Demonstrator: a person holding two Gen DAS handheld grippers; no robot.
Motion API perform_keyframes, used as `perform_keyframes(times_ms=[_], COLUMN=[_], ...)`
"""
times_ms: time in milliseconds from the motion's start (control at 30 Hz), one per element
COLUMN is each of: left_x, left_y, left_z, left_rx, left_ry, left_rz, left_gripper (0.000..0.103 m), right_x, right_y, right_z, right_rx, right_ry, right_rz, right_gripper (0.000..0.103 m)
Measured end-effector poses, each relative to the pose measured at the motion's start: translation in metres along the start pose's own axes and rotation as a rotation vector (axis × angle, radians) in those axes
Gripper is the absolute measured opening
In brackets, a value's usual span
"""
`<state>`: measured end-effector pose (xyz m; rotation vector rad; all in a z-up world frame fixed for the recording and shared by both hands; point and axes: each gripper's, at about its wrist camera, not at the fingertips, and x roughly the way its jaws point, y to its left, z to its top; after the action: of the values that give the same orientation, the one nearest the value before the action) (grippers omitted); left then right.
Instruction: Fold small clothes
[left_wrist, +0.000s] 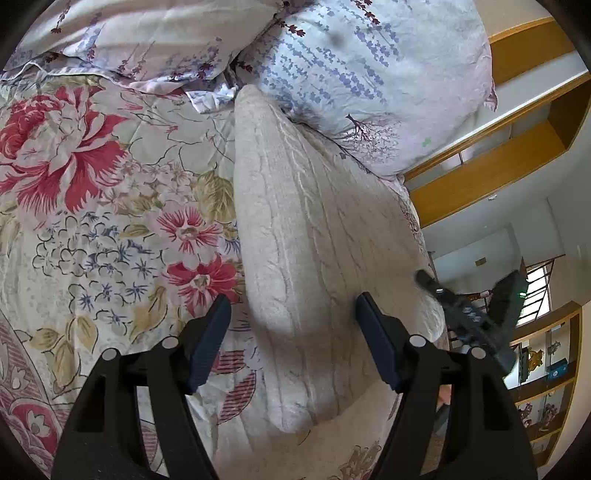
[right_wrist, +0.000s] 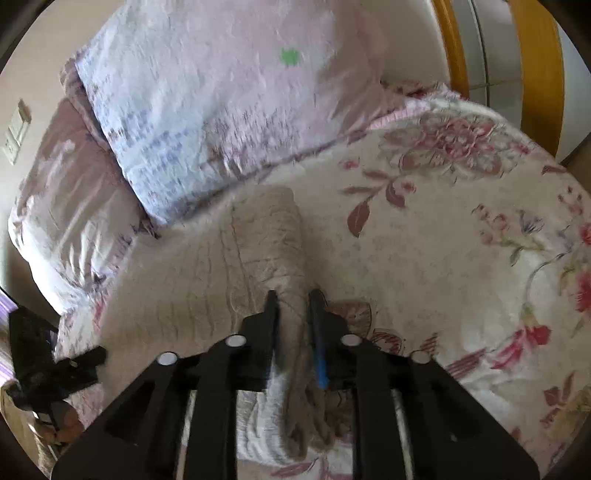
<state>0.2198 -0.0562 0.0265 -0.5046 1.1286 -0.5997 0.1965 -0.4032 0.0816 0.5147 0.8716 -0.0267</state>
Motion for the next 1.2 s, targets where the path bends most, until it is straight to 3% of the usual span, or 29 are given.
perform_keyframes(times_ms=[67,167,267,367,433,800,900,967,1000,1033,1200], left_x=[-0.002,-0.002,0.002,0.006,0.006,0.009,0.01,0.011,0.013,0.014,0.019], left_y=[0.001,0.001,0.0,0.002,0.003,-0.003,-0.002,-0.001,-0.001,0.0,-0.003], left_z=[0.0,0.001,0.002,0.001,0.002,0.002,0.004,0.007,0.01,0.01,0.02], left_rx=[-0.002,0.006,0.01,0.004,0.005,0.051,0.063,0.074,0.078,0.081,0.086], left_ry=[-0.005,-0.012,-0.012,-0.005,-0.003,-0.01,-0.008,-0.011,-0.011,-0.011,-0.001], left_rz=[-0.001,0.006,0.015,0.018,0.016,0.044,0.047,0.059,0.066,0.068,0.081], left_gripper=[0.07,0.071,0.072,0.075,0.075,0.076,0.081,0.083,0.084,0.085,0.087], right_x=[-0.02,-0.03,-0.016,0.021,0.019,0.008,-0.006,-0.015,-0.021,-0.023,-0.007], right_y=[0.01,0.027,0.043,0.042,0.042,0.036,0.035,0.028,0.022,0.018,0.001], right_z=[0.003,0.002,-0.004,-0.017,-0.021,-0.027,-0.022,-0.014,-0.008,-0.003,0.023], right_rx=[-0.034,-0.105,-0.186,-0.235,-0.259,-0.227,-0.198,-0.146,-0.103,-0.077,0.046], right_ry=[-0.088,-0.131,-0.075,0.048,0.009,0.024,0.055,0.062,0.052,0.041,0.095], right_rz=[-0.012,0.038,0.04,-0.042,-0.044,-0.013,-0.019,0.012,0.053,0.063,0.14], right_gripper=[0.025,0.025,0.026,0.026,0.027,0.027,0.028,0.04,0.057,0.068,0.07])
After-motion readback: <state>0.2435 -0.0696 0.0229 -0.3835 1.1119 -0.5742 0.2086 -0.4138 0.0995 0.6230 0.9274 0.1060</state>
